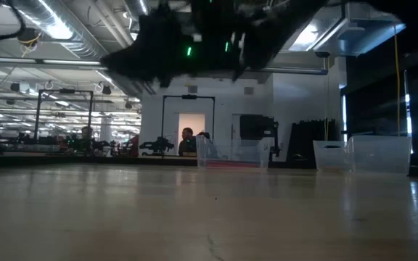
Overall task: Sort crayons/erasers/pens/pencils in bins
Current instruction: Return to Home Position
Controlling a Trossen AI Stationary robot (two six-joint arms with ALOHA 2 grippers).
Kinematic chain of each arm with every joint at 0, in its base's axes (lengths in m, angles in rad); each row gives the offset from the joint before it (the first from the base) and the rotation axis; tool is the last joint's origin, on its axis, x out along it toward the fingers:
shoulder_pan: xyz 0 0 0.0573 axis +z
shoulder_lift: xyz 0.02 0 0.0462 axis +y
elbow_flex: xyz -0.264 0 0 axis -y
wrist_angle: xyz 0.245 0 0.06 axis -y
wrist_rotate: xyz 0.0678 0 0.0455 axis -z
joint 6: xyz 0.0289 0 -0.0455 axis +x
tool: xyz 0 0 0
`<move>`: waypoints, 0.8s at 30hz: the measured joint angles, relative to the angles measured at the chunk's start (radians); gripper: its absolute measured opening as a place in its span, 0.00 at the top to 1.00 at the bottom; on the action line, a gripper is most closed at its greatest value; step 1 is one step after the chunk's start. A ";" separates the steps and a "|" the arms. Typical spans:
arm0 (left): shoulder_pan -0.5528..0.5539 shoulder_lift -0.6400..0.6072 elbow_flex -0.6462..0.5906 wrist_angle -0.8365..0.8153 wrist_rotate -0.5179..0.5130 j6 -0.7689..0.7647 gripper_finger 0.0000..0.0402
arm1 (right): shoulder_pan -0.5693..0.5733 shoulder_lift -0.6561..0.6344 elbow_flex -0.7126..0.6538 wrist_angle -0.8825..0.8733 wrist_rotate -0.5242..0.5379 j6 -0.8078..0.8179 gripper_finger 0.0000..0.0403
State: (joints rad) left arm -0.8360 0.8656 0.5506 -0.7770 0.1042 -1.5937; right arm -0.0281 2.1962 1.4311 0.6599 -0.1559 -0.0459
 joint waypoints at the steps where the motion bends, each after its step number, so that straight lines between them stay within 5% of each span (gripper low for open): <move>1: 0.000 -0.005 0.009 -0.001 -0.032 0.010 0.61 | 0.003 -0.035 -0.002 -0.055 0.049 -0.037 0.61; 6: 0.008 -0.037 0.095 -0.010 -0.280 0.230 0.62 | 0.034 -0.194 -0.105 -0.158 0.267 -0.156 0.68; 12: 0.153 -0.080 0.195 -0.072 -0.501 0.691 0.64 | 0.035 -0.502 -0.284 -0.212 0.183 -0.071 0.77; 20: 0.468 -0.099 0.128 0.331 -0.517 1.339 0.73 | 0.054 -0.913 -0.577 -0.317 0.180 0.021 0.91; 24: 0.526 -0.149 0.006 0.584 -0.509 1.509 0.77 | 0.087 -1.116 -0.780 -0.280 0.052 0.083 0.98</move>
State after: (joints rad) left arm -0.3100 0.7164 0.5566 -0.1926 -0.4046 -0.0846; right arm 0.0585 1.0806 0.6510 0.3796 -0.1035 0.0374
